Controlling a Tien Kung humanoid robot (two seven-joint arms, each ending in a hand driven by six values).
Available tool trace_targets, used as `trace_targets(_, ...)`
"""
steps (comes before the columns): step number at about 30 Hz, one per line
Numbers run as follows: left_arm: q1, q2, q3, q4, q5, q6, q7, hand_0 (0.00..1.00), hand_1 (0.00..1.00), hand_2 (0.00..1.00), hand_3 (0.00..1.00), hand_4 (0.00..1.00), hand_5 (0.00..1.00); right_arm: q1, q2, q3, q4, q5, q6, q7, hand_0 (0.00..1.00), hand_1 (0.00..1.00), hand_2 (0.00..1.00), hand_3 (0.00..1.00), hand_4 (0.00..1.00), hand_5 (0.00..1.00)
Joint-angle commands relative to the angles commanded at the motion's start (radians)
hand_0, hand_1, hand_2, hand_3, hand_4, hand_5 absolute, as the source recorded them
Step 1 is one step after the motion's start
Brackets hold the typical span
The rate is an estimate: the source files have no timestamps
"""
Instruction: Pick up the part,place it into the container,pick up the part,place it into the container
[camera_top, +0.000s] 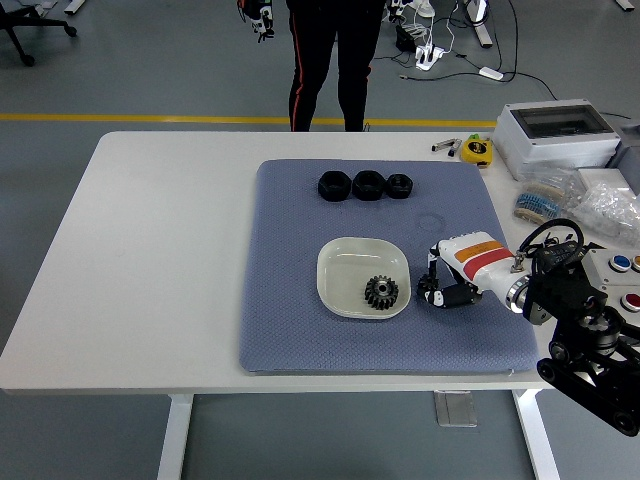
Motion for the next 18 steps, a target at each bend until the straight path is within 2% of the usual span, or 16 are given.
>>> trace_targets(11, 0.006, 0.003, -0.002, 0.001, 0.002, 0.000, 0.001, 0.668, 0.630, 0.697, 0.618, 0.628, 0.650, 0.008, -0.018, 0.049, 0.090, -0.035, 0.003, -0.015, 0.002, 0.002, 0.117, 0.387, 0.733, 0.452)
trace_targets(18, 0.008, 0.006, -0.004, 0.001, 0.003, 0.000, 0.001, 0.668, 0.631, 0.696, 0.617, 0.628, 0.649, 0.031, -0.013, 0.064, 0.162, -0.060, 0.011, -0.025, 0.002, 0.002, 0.118, 0.388, 0.735, 0.451)
